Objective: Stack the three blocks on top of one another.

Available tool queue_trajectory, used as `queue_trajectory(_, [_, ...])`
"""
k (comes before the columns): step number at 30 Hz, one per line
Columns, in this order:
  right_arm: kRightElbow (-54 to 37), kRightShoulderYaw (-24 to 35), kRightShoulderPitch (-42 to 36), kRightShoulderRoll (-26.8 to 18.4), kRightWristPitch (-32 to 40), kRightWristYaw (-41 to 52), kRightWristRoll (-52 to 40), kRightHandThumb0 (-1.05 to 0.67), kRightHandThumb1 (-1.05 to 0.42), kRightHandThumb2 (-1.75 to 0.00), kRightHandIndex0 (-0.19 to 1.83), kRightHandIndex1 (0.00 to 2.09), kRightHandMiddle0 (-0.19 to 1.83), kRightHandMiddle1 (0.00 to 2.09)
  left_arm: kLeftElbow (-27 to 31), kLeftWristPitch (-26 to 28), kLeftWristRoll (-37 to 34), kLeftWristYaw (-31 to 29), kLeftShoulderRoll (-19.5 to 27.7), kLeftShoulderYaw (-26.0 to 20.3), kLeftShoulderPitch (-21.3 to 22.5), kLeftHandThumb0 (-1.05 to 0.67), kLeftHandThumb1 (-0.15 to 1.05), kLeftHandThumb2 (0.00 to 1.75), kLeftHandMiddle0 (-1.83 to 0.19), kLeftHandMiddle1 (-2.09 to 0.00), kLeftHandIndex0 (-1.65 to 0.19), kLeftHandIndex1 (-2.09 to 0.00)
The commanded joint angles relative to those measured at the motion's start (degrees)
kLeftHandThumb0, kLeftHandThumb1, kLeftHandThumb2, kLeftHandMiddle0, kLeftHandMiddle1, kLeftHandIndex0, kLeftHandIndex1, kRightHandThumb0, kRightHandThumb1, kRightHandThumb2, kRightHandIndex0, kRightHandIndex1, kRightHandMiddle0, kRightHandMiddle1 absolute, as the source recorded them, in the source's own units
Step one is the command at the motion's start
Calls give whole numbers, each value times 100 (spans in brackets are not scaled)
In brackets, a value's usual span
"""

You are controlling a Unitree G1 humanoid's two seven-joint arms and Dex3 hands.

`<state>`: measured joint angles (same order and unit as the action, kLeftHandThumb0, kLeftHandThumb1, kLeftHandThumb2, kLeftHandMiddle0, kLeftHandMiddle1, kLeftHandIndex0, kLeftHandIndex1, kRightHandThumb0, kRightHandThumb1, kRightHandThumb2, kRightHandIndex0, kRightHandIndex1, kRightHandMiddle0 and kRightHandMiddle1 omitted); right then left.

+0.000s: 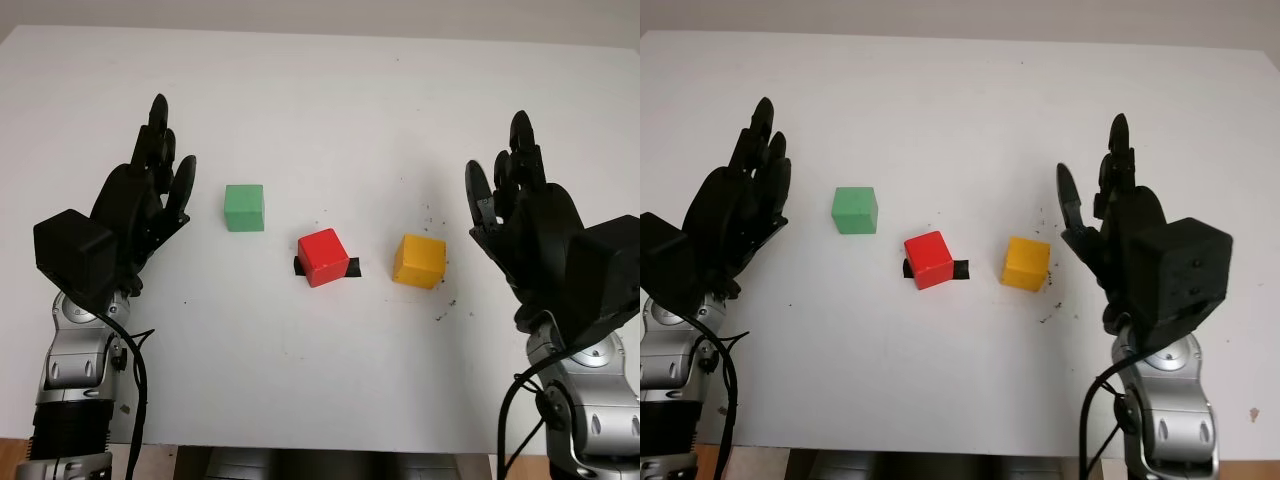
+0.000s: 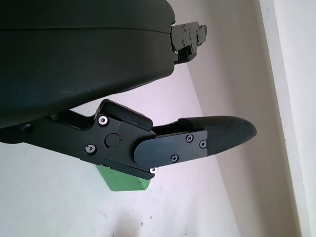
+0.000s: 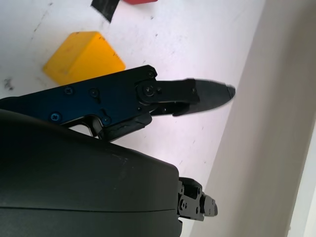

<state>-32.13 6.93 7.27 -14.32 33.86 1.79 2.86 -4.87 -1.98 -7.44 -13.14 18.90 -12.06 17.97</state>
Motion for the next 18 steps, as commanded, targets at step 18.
queue_trajectory(18, [-622,-980,-348,-1285,321,1004,2141,-60,-85,-5,11,9,21,8,362,129,-637,96,-376,-113,-217,-77,105,66,19,0,19,0])
